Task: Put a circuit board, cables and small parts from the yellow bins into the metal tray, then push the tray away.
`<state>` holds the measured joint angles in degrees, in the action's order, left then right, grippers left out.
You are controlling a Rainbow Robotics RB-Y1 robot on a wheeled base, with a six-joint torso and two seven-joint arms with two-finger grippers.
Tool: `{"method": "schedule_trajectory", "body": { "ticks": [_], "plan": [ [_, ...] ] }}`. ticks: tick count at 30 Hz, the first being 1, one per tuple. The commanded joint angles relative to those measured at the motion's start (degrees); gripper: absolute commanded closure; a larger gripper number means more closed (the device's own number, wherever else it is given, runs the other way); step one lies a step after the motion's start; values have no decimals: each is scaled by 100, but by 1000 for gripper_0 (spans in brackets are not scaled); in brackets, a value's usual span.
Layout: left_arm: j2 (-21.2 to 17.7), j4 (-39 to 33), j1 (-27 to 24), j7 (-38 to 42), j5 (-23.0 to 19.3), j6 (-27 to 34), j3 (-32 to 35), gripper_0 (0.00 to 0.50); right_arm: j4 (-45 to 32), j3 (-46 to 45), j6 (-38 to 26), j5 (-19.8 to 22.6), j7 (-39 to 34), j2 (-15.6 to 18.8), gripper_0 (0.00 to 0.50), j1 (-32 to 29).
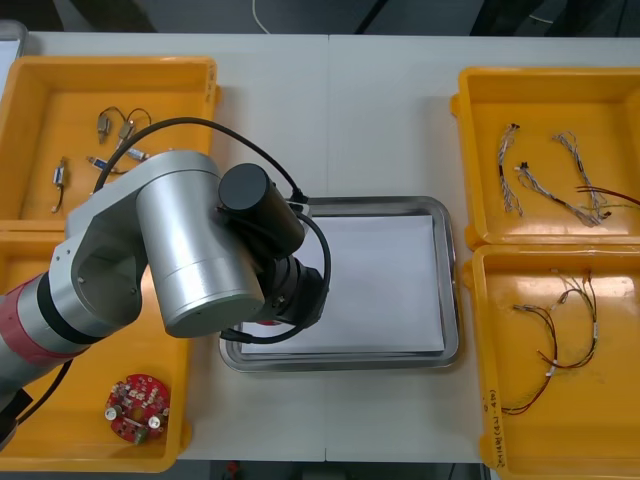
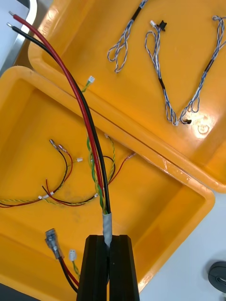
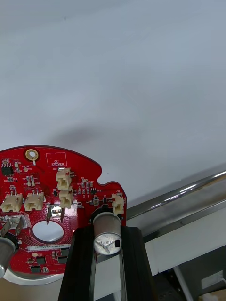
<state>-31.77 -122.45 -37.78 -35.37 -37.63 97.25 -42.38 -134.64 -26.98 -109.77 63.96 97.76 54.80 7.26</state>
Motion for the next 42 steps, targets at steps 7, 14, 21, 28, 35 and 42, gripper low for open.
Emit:
{"method": "schedule_trajectory", "body": {
  "ticks": [7,14,21,28,35,42],
  "plan": [
    [109,301,-194,-110,107,-145,-517,500,-608,88,-23,-156,-363,-339,500,152],
    [145,749,-194,57,125,-505,-666,499,-652,123,-23,-252,-451,-391,500,73],
    [162,828,-186,232,133,-646,-771,499,-634,132,-23,-296,-486,-391,500,-59],
    [145,828,-177,408,248,-822,-982,497,-634,132,-23,-235,-495,-391,500,-120],
    [145,828,-177,522,248,-822,-1000,375,-634,114,-23,-199,-504,-391,500,-234],
    [145,828,-151,575,283,-848,-1000,0,-740,26,-23,-156,-521,-435,500,-340]
  ]
}}
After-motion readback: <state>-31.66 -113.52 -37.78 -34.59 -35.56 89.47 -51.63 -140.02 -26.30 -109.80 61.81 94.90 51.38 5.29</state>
